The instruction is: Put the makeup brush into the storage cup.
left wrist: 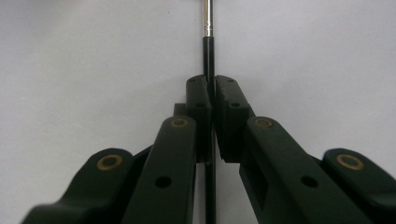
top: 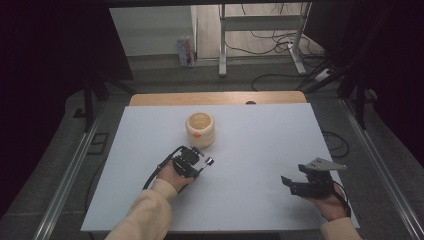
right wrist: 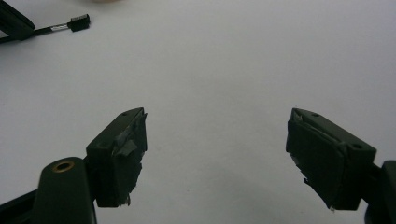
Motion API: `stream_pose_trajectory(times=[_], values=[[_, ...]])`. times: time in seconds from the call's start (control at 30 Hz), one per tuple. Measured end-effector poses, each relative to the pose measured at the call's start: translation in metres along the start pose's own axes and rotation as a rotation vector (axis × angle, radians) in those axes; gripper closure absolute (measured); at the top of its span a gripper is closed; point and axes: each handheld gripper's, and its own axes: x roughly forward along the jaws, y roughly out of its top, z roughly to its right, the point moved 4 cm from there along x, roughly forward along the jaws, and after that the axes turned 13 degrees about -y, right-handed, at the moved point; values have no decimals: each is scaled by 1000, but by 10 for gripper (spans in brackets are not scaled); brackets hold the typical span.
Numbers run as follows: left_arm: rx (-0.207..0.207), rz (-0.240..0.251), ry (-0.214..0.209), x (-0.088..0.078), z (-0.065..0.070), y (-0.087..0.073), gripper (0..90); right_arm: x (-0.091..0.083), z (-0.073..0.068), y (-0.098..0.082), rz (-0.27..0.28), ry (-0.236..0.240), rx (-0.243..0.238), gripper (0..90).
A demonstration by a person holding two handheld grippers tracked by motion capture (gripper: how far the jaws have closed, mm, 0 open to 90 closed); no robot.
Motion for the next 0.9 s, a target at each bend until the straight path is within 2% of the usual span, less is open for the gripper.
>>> stream_pose_trajectory(times=[0.5, 0.6, 0.63, 0.67, 0.9], values=[[19, 145, -33, -31, 9, -1, 855, 0, -2, 1, 2, 4, -5, 200], [29, 199, -26, -40, 11, -3, 855, 0, -2, 0, 2, 7, -2, 200], [29, 199, -26, -40, 11, -3, 856, 0, -2, 0, 2, 7, -2, 200], [34, 226, -21, -45, 12, -5, 855, 0, -2, 0, 2, 8, -2, 200], [39, 278, -25, -55, 13, -10, 855, 1, -5, 1, -1, 13, -1, 200]])
